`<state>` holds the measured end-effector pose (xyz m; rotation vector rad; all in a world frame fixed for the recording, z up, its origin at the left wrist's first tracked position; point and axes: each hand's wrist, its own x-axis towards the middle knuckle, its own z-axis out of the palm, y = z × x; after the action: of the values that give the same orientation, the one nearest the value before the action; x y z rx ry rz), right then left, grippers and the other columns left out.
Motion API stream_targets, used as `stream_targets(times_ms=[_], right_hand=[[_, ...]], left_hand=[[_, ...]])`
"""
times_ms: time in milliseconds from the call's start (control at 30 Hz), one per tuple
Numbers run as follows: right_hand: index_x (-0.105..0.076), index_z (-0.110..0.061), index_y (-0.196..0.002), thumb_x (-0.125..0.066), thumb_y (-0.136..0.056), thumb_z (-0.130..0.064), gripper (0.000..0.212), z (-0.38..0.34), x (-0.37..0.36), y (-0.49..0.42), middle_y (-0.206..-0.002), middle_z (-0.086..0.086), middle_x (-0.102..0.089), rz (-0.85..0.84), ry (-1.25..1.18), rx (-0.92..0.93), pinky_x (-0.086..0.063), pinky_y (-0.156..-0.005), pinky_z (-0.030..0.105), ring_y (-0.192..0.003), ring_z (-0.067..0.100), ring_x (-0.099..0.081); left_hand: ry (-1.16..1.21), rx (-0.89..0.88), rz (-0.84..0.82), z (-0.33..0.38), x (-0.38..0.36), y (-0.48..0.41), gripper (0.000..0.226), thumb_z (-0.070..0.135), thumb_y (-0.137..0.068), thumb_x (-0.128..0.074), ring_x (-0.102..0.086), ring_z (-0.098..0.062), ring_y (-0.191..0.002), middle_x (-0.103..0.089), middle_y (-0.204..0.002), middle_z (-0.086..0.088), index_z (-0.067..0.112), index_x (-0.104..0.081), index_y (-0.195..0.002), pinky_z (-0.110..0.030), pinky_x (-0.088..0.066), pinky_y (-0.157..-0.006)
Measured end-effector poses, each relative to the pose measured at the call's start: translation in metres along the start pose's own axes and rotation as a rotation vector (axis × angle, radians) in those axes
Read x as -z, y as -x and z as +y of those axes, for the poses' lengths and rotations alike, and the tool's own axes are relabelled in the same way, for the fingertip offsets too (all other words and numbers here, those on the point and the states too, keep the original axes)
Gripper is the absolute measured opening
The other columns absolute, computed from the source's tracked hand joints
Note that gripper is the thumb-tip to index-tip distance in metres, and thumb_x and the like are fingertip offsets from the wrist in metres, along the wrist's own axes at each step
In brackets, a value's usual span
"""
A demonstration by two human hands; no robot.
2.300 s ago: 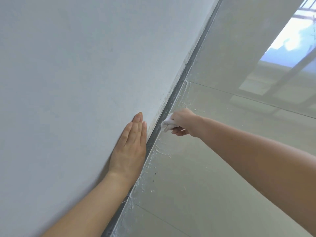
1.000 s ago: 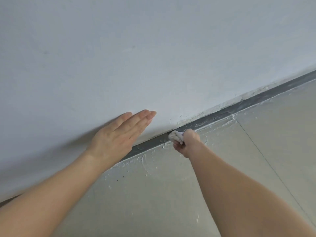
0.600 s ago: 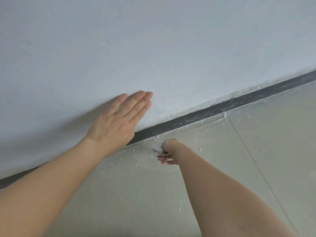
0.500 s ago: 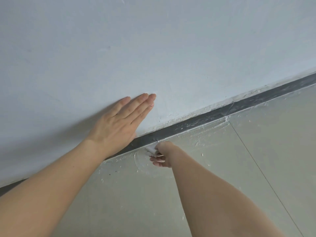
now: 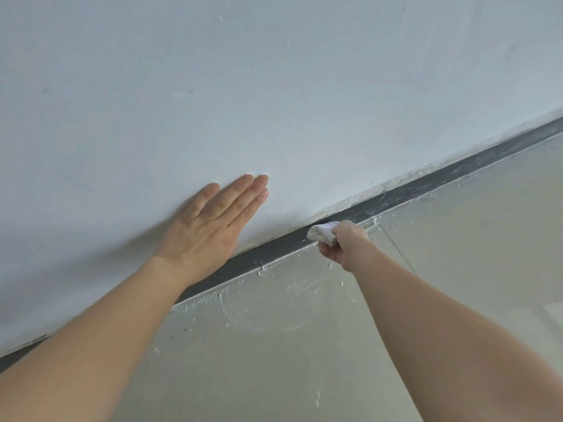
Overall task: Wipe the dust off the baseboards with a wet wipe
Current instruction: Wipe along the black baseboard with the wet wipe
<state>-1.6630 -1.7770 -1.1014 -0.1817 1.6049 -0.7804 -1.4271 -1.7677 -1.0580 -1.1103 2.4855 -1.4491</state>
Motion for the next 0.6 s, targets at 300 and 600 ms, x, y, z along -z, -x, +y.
stream_targets(times_ms=[300,600], right_hand=[[-0.048,0.000,-0.089,-0.033,-0.090,0.002,0.016,0.046,-0.054,0.002,-0.070,0.011,-0.051,-0.260,0.689,-0.108,-0.052,-0.070,0.032,-0.057,0.018,-0.055],[-0.053,0.006,-0.125,-0.035,-0.087,0.004,0.042,0.057,-0.066,-0.033,-0.108,0.016,-0.059,-0.111,-0.081,-0.165,-0.054,-0.043,0.023,-0.066,0.021,-0.056]], left_hand=[[0.051,0.059,-0.004,0.013,0.001,-0.002,0.074,0.017,-0.082,-0.037,-0.003,-0.016,-0.144,-0.007,-0.159,0.002,0.017,-0.013,-0.152,-0.040,0.006,-0.114],[0.061,0.082,0.008,0.016,0.001,-0.005,0.076,0.013,-0.080,-0.035,-0.002,-0.019,-0.144,-0.007,-0.159,0.001,0.016,-0.013,-0.152,-0.042,0.008,-0.114]])
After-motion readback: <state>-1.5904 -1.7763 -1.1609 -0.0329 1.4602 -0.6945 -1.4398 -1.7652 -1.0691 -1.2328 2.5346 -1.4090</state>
